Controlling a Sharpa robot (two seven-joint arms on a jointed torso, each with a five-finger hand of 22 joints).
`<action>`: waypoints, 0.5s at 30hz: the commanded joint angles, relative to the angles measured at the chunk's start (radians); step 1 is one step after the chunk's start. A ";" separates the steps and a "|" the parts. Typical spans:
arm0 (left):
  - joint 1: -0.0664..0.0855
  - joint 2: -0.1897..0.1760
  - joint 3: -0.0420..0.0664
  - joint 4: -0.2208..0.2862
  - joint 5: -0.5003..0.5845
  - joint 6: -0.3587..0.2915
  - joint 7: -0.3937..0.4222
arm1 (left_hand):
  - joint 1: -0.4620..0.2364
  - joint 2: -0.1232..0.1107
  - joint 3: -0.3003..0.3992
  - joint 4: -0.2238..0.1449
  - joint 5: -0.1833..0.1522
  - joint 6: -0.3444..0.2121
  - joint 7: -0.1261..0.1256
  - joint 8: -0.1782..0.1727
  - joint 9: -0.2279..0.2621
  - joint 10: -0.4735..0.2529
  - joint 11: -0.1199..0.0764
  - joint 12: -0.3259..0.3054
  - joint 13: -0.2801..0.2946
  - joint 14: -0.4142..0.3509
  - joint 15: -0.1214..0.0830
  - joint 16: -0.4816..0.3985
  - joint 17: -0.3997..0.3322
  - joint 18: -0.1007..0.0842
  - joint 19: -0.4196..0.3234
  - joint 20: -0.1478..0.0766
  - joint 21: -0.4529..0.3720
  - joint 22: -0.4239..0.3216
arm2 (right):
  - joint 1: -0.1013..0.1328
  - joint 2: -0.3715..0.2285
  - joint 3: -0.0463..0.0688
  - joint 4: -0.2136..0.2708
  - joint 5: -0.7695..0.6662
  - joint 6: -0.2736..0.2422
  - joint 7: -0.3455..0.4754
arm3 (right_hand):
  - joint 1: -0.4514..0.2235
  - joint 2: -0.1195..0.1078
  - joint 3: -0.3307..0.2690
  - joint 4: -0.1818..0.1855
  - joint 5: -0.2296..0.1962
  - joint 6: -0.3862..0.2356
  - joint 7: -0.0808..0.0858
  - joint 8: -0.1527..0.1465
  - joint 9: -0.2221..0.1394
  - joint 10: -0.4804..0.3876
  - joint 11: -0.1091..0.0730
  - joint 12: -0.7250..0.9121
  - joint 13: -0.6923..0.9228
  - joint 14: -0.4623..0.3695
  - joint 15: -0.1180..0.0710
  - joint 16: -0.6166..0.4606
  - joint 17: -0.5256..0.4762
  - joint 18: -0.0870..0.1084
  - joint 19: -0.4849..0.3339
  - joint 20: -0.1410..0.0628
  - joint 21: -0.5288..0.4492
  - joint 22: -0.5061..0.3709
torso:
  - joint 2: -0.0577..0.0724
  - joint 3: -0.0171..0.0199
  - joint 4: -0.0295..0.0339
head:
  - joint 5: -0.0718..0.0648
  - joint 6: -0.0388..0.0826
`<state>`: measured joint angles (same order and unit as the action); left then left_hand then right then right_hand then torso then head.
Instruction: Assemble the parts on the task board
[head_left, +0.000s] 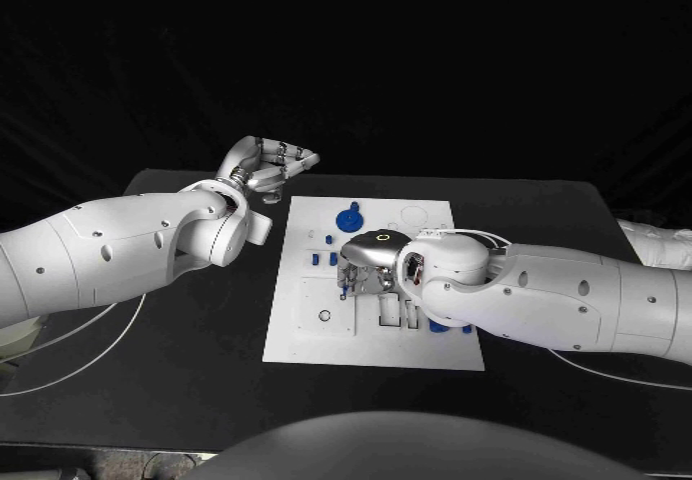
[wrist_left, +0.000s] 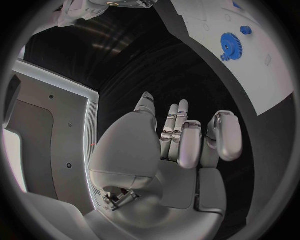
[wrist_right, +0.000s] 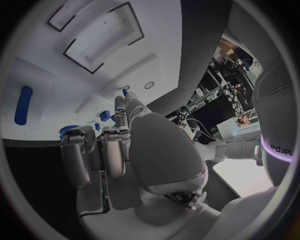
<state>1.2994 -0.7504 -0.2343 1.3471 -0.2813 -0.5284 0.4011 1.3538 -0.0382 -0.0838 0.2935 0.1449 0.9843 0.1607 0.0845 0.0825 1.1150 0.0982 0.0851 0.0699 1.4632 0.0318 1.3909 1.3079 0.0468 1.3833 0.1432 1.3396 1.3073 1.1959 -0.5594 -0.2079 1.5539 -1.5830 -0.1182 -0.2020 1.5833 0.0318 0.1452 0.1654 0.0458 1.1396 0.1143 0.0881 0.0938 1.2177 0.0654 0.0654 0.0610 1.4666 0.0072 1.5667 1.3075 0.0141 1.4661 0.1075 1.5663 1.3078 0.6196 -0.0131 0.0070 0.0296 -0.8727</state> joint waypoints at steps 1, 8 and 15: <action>0.001 0.000 0.001 0.004 -0.005 0.012 0.006 | -0.003 0.009 -0.006 -0.002 0.003 -0.007 -0.002 -0.006 -0.001 0.000 0.004 -0.007 0.001 -0.008 0.002 -0.007 0.003 0.011 -0.006 0.000 -0.002 0.172 | -0.002 0.003 0.000 -0.003 -0.016 0.015 0.004 | 0.002 0.002 0.006 0.002 0.006 -0.001 0.002 0.001 0.002 -0.004 0.006 -0.006 -0.002 0.104 0.005 0.004 0.263 -0.014 0.105 0.009 0.004 0.263 | 0.000 -0.0003 0.0001 | 0.000 0.000; 0.001 -0.002 0.001 0.007 -0.005 0.011 0.006 | -0.003 0.009 -0.006 -0.002 0.003 -0.007 -0.002 -0.006 -0.001 0.000 0.004 -0.007 0.001 -0.008 0.002 -0.007 0.003 0.011 -0.006 0.000 -0.002 0.172 | -0.008 0.008 0.000 -0.010 -0.016 0.012 0.007 | 0.002 0.002 0.006 0.002 0.006 -0.001 0.002 0.001 0.002 -0.004 0.006 -0.006 -0.002 0.104 0.005 0.004 0.263 -0.014 0.105 0.009 0.004 0.263 | 0.000 -0.0004 0.0011 | 0.001 0.000; 0.001 -0.003 0.001 0.008 -0.005 0.011 0.006 | -0.003 0.009 -0.006 -0.002 0.003 -0.007 -0.002 -0.006 -0.001 0.000 0.004 -0.007 0.001 -0.008 0.002 -0.007 0.003 0.011 -0.006 0.000 -0.002 0.172 | -0.012 0.015 0.000 -0.016 -0.015 0.012 0.008 | 0.002 0.002 0.006 0.002 0.006 -0.001 0.002 0.001 0.002 -0.004 0.006 -0.006 -0.002 0.104 0.005 0.004 0.263 -0.014 0.105 0.009 0.004 0.263 | -0.001 -0.0003 0.0005 | 0.001 0.000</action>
<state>1.2995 -0.7542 -0.2341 1.3522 -0.2822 -0.5285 0.4011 1.3538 -0.0382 -0.0838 0.2935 0.1449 0.9843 0.1607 0.0845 0.0825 1.1150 0.0983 0.0851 0.0698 1.4632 0.0318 1.3909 1.3077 0.0468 1.3833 0.1432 1.3397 1.3073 1.1861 -0.5457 -0.2074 1.5404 -1.5848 -0.1180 -0.1996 1.5833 0.0318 0.1481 0.1684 0.0456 1.1358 0.1147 0.0880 0.0945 1.2177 0.0654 0.0654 0.0611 1.4666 0.0072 1.5667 1.3074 0.0142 1.4661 0.1075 1.5663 1.3076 0.6195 -0.0133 0.0074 0.0311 -0.8727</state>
